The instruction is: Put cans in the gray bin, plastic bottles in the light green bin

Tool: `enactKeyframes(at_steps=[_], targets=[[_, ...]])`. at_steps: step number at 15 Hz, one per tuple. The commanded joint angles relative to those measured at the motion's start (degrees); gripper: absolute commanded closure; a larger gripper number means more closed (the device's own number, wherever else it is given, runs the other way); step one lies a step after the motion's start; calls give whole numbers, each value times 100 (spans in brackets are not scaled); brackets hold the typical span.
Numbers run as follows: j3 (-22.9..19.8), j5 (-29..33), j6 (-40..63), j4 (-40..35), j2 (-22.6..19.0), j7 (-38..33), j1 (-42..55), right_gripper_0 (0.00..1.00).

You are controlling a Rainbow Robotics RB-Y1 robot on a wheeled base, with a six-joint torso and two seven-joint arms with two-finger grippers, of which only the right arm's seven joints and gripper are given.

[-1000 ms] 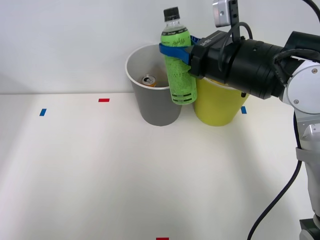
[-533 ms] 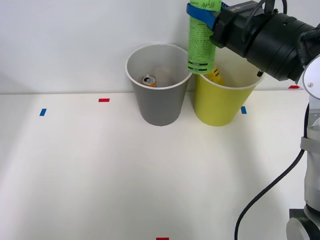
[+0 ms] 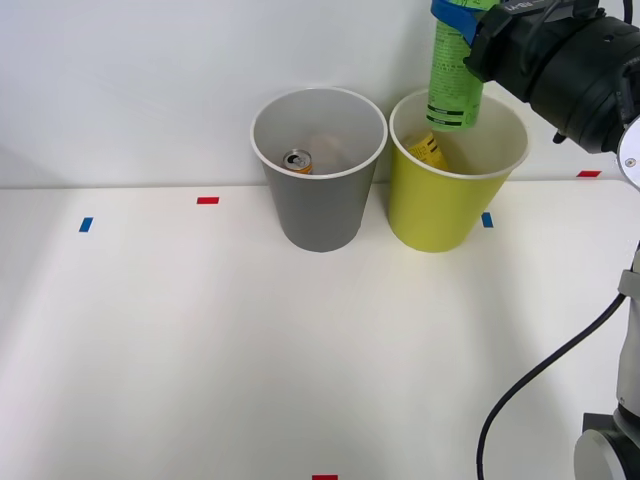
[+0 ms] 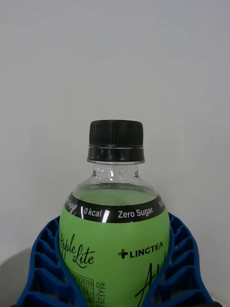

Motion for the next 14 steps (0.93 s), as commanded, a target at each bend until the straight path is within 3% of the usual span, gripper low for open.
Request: enactKeyframes(at_steps=[1,5,10,14], targets=[[7,367,-4,9,-24,-137,-3,100],[156,815,-4,9,-103,-356,-3,100],[526,1536,-30,9,-340,-1341,-100,100],[649,1396,-742,896,-463,-1297,-381,100]])
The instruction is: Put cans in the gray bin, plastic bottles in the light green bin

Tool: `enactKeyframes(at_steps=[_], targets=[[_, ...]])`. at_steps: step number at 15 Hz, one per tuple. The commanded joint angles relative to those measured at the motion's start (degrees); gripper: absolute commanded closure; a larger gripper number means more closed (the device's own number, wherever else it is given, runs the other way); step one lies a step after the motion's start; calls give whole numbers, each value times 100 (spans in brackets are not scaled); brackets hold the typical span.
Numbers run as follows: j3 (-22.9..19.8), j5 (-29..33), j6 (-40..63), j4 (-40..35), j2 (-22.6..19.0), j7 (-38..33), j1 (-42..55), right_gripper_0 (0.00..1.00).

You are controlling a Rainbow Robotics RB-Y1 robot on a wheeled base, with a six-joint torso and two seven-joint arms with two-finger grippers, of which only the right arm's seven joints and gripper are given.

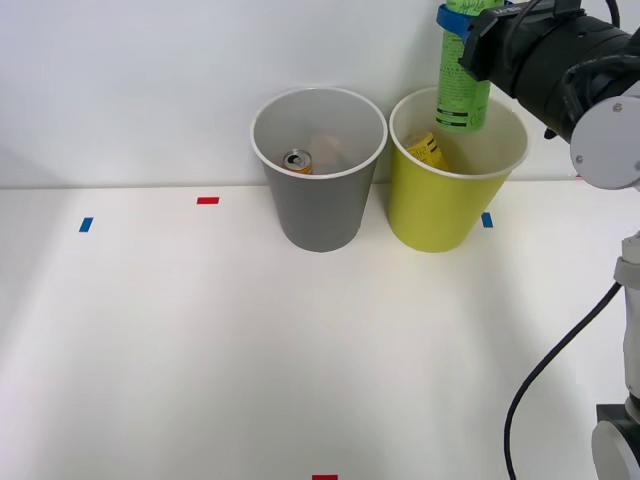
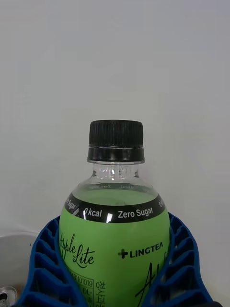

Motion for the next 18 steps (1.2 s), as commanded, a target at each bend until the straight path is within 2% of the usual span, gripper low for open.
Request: enactKeyframes(at_steps=[1,5,8,11,12,13,15,18], targets=[[37,-65,-380,505,-45,55,-190,100],[99,5,-433,681,-62,161,-190,100],[257,5,-1092,1085,-45,222,-199,100],[257,-4,-1162,1138,-45,266,-190,100],[266,5,-1162,1138,-45,266,-190,55],[266,-57,-1162,1147,-45,249,-181,3],[266,-443,-1162,1129,-97,301,-181,0],[327,-496,-1162,716,-282,433,30,0]])
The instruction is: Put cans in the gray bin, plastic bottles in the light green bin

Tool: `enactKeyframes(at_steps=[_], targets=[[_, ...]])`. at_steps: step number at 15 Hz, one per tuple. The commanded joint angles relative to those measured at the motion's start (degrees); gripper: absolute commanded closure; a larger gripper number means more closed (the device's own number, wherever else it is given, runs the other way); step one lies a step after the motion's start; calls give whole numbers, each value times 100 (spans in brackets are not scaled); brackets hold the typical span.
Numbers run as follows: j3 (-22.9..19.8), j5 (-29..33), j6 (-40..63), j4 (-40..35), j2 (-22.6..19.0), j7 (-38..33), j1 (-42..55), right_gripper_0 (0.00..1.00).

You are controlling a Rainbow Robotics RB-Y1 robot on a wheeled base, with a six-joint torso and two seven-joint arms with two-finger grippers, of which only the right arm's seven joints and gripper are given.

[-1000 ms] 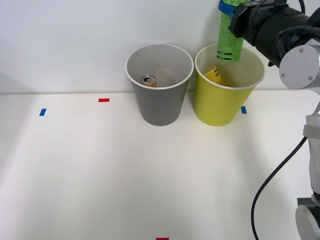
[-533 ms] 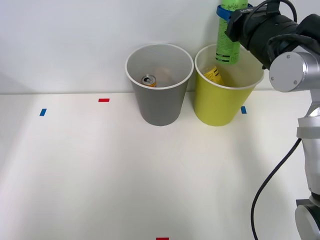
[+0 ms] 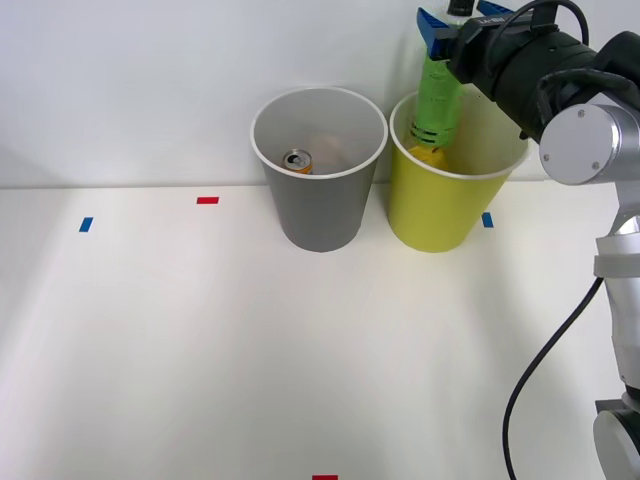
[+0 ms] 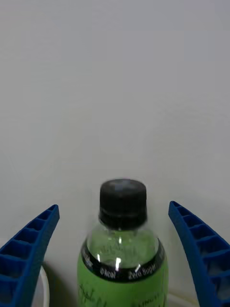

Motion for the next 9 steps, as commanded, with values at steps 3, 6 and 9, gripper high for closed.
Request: enactKeyframes(at_steps=[3,6,9], targets=[[38,26,1,-1319,-345,173,906,0],[-200,79,1,-2515,-503,200,1970,0],[-454,-27,-16,-3552,-609,130,3025,0]])
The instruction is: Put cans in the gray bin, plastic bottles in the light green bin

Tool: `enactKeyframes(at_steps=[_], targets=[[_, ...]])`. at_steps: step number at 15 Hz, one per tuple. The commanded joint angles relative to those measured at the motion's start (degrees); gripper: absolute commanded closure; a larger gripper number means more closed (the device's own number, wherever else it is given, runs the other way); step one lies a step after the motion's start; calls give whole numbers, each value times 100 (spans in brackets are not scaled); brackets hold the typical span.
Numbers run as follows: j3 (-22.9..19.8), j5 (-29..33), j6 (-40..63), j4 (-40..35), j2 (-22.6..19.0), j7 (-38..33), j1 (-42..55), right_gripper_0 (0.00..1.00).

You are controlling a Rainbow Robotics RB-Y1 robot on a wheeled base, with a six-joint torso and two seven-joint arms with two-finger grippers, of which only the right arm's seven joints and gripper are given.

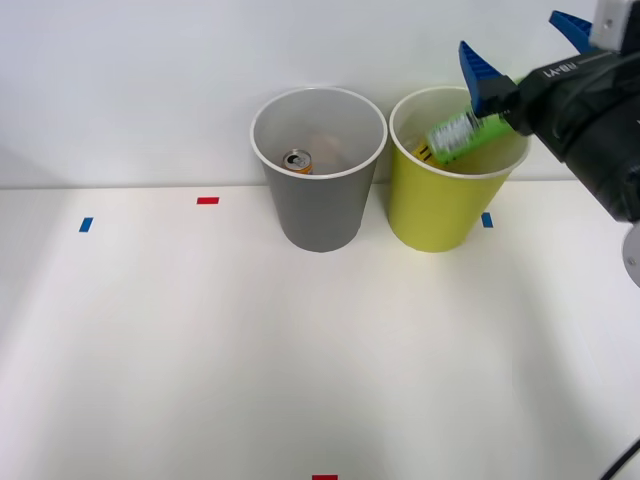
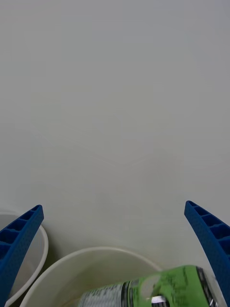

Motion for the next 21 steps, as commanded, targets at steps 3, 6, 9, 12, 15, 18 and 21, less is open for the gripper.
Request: enactKeyframes(at_steps=[3,6,9,12,15,18,21], targets=[[-398,-99,-305,-1453,-143,-58,1682,0],[-389,-108,-1166,-1849,-143,-5,2772,0],[-389,-46,-1905,-2174,-64,74,3791,0],[-196,86,-2643,-2200,191,241,4609,0],[-11,226,-2827,-2191,639,417,5022,0],[252,341,-2810,-2174,1167,575,5198,0],[560,472,-2810,-2174,1694,742,5549,0]])
